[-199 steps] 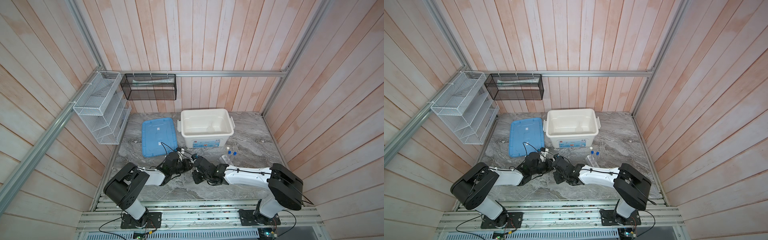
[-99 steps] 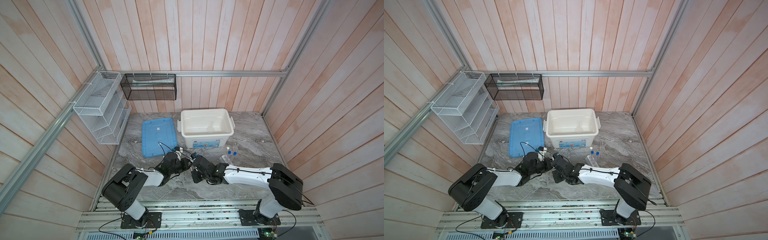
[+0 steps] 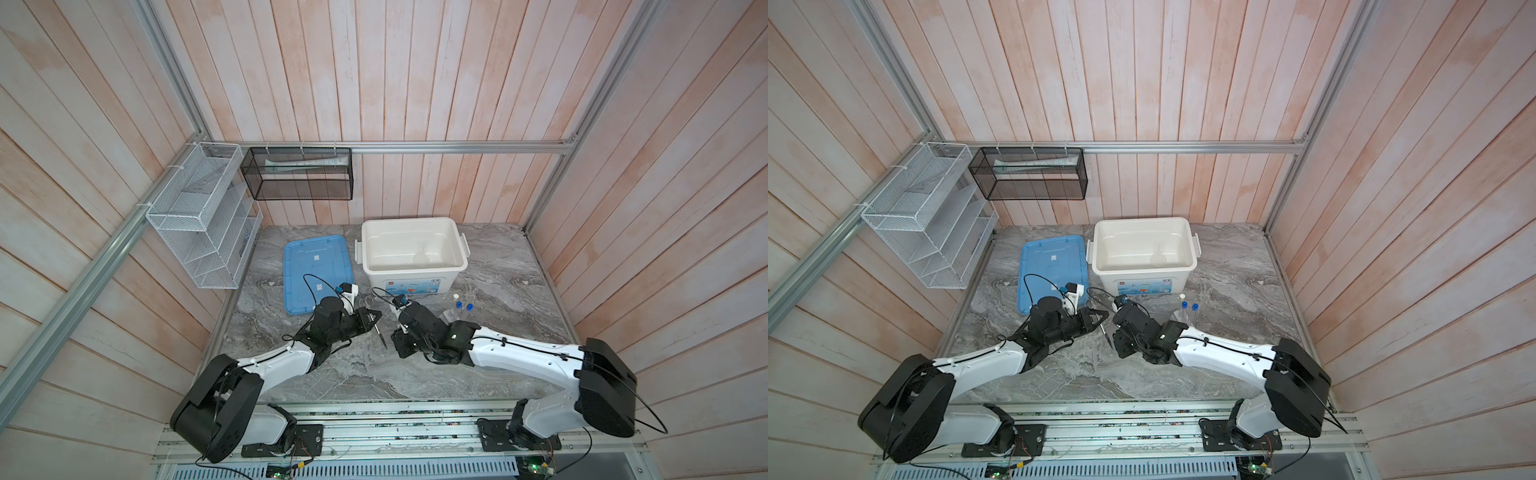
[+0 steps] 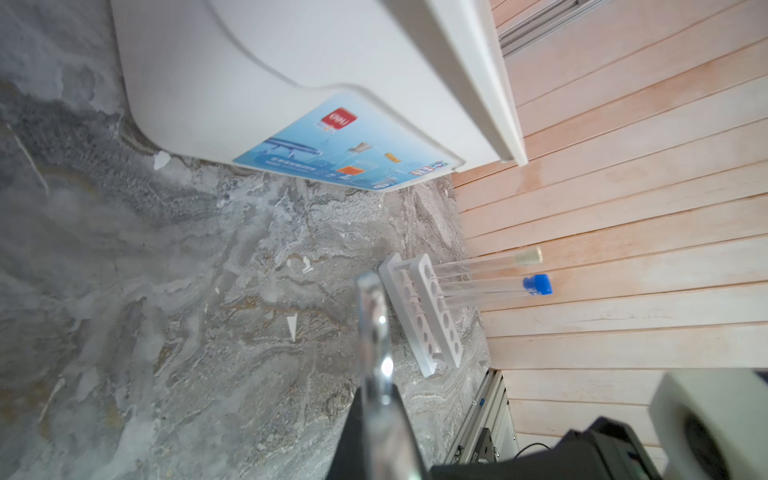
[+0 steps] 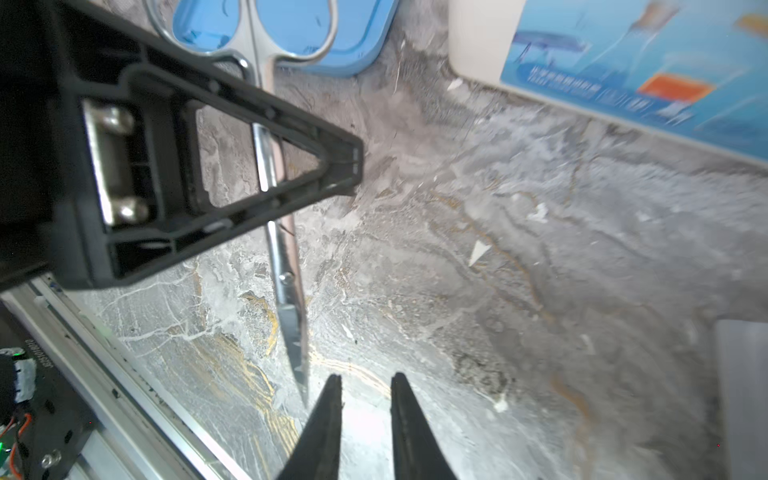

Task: Organize the chemistry lab equipment
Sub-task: 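Lift the scissors with the left gripper toward the white bin while the right gripper withdraws, then lower the held scissors into the white bin with the left gripper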

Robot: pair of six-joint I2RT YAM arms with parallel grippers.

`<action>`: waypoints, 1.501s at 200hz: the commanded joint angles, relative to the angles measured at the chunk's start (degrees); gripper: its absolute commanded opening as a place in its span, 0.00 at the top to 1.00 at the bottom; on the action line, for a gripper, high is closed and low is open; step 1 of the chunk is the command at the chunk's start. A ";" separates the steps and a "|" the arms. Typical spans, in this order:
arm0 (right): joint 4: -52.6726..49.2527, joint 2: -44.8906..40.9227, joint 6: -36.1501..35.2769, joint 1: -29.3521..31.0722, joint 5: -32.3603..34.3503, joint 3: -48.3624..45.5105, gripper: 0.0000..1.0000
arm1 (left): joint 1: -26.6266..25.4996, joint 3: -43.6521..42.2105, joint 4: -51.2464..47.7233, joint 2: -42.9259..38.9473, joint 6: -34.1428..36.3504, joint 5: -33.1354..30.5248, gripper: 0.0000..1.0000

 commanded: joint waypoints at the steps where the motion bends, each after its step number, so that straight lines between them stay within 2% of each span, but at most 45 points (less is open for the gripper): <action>1: -1.93 -6.26 -2.30 -2.48 1.96 -1.79 0.74 | 1.07 5.69 -12.44 -5.31 8.94 2.72 1.00; 26: 0.41 -11.89 -3.39 -6.08 1.09 -4.36 0.73 | 2.34 16.95 -26.92 -8.19 19.00 2.14 1.00; 60: 2.00 -15.99 -5.65 -9.43 1.05 -7.15 0.77 | 3.37 37.76 -43.83 -2.52 36.97 -4.18 1.00; 83: 4.16 -19.28 -6.68 -11.66 0.06 -9.61 0.78 | 3.61 51.41 -49.11 4.69 48.47 -10.19 1.00; 130: 8.27 -23.48 -6.18 -17.81 -3.03 -14.51 0.81 | 3.64 73.60 -49.23 22.75 66.30 -8.09 1.00; 145: 9.42 -24.22 -6.25 -18.52 -3.66 -15.55 0.82 | 3.65 83.59 -54.70 30.19 71.70 -6.05 1.00; 167: 10.63 -25.45 -6.18 -19.60 -4.21 -16.67 0.82 | 3.37 104.53 -67.86 43.13 78.84 -4.58 1.00; 179: 10.75 -25.93 -6.10 -20.30 -4.47 -17.10 0.82 | 2.97 111.80 -71.85 48.13 82.97 -3.92 1.00; 206: 10.39 -26.98 -6.27 -21.45 -5.05 -17.06 0.82 | 1.02 111.70 -71.61 51.77 90.74 -7.25 1.00; 222: 9.84 -27.37 -6.35 -22.00 -5.16 -16.93 0.82 | -0.19 111.13 -72.39 53.53 93.20 -7.12 1.00; 300: 10.79 -26.55 -4.78 -23.44 -7.18 -18.05 0.82 | -1.29 105.60 -71.89 58.71 95.97 -6.57 1.00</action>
